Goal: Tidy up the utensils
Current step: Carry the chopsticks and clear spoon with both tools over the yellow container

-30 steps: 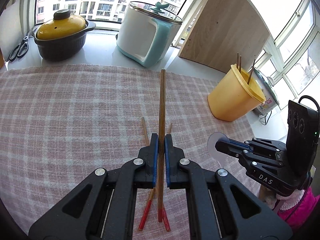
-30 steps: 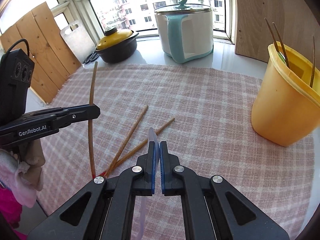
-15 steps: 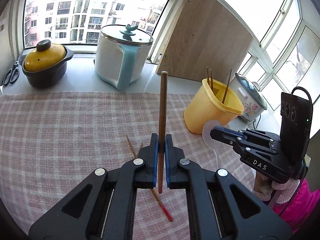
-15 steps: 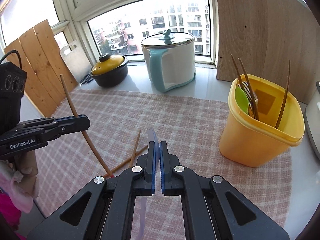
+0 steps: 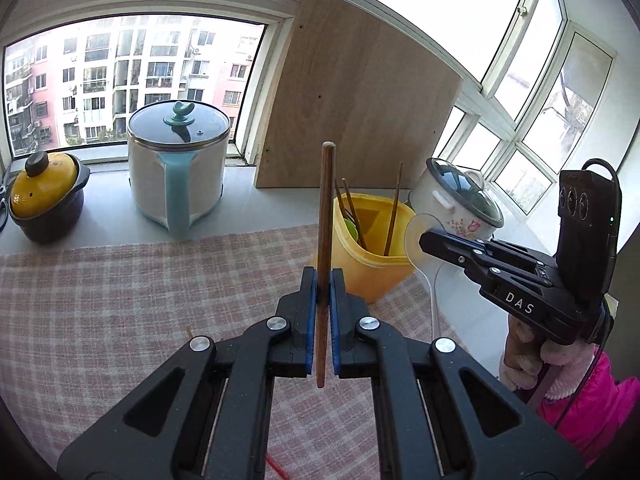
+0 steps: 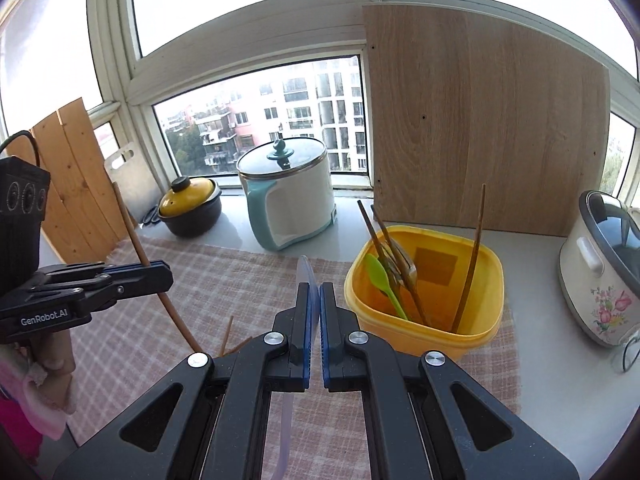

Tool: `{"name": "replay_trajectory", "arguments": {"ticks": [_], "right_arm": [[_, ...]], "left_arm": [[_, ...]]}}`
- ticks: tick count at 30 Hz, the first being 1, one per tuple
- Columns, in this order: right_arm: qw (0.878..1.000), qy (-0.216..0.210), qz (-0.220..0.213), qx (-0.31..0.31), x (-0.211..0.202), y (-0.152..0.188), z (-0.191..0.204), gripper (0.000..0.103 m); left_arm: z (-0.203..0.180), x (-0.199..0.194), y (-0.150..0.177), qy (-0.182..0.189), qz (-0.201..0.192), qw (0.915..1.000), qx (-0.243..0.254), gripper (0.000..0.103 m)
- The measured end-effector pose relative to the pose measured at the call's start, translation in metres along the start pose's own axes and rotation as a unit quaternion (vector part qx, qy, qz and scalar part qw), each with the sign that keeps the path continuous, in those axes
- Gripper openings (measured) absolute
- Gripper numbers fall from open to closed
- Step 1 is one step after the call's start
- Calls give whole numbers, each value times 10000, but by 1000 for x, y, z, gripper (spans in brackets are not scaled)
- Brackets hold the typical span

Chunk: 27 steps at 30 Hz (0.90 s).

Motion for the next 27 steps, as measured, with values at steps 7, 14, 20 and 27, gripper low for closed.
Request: {"name": "replay_trajectory", "arguments": {"ticks": [7, 14, 20, 27], "right_arm": [[9993, 188, -320, 85, -15, -28, -31, 2], [9977, 275, -563, 276, -21, -52, -58, 2], [9958, 511, -699, 284, -19, -66, -74, 2], [9940, 718, -712, 417, -9, -75, -99, 2]], "left_arm": [[-28, -4, -37, 102, -234, 9995, 168, 4], [-47, -7, -73, 178, -507, 9983, 227, 4], [-57, 0, -103, 109, -660, 9974, 263, 4], [-53, 27, -120, 91, -578, 9983, 81, 4]]}}
Point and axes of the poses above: each gripper's, at about its wrist camera, not at the fingertips, and x roughly the way its jaws point, z to its left, y to its underside, the point moved 10 cm from there along x, roughly the way its jaws point, and after that the axes turned 10 degrees about z, right-handed, at the moved point
